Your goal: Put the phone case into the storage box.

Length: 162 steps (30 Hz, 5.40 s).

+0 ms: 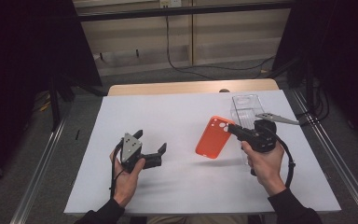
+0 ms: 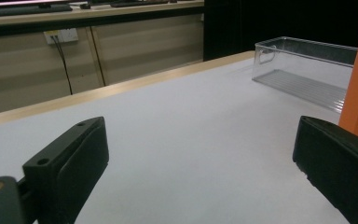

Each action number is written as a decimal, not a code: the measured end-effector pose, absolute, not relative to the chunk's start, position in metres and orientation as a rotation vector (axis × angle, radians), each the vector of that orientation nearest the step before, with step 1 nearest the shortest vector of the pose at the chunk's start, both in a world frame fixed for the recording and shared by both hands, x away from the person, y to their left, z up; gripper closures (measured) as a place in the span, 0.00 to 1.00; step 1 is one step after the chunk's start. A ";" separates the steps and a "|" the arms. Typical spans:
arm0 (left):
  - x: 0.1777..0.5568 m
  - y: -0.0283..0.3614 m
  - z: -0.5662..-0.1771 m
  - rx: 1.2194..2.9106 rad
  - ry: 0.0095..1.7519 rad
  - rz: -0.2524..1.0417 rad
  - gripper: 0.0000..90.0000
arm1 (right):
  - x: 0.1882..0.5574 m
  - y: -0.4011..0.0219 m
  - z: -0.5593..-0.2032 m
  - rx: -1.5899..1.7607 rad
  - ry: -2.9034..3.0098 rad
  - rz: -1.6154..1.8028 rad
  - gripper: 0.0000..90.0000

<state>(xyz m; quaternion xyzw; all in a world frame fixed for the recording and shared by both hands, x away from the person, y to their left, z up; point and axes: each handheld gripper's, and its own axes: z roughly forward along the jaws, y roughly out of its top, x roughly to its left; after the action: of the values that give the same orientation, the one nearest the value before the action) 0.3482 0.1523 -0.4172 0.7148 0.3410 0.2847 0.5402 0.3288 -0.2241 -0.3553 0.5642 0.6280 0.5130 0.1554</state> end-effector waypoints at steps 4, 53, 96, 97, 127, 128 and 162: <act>0.349 0.165 -0.417 1.669 0.820 0.692 0.03 | 0.330 -0.226 -0.353 1.604 1.795 1.469 0.94; 0.315 0.231 -0.429 1.587 0.870 0.771 0.02 | 0.360 -0.253 -0.321 1.523 1.683 1.452 0.94; 0.317 0.232 -0.433 1.582 0.907 0.751 0.03 | 0.399 -0.296 -0.303 1.545 1.565 1.392 0.94; 0.317 0.232 -0.433 1.581 0.908 0.756 0.03 | 0.399 -0.296 -0.303 1.542 1.568 1.389 0.94; 0.316 0.229 -0.432 1.583 0.902 0.751 0.03 | 0.426 -0.312 -0.297 1.536 1.539 1.307 0.94; 0.316 0.229 -0.432 1.583 0.903 0.749 0.03 | 0.427 -0.312 -0.297 1.535 1.539 1.306 0.94; 0.317 0.230 -0.433 1.598 0.899 0.743 0.03 | 0.456 -0.324 -0.323 1.527 1.541 1.171 0.94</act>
<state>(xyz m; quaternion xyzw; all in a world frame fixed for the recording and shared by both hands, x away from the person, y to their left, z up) 0.3170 0.2301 -0.4325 0.6750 0.3796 0.3138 0.5493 0.4555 -0.3243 -0.3232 0.5844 0.5896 0.4481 0.3317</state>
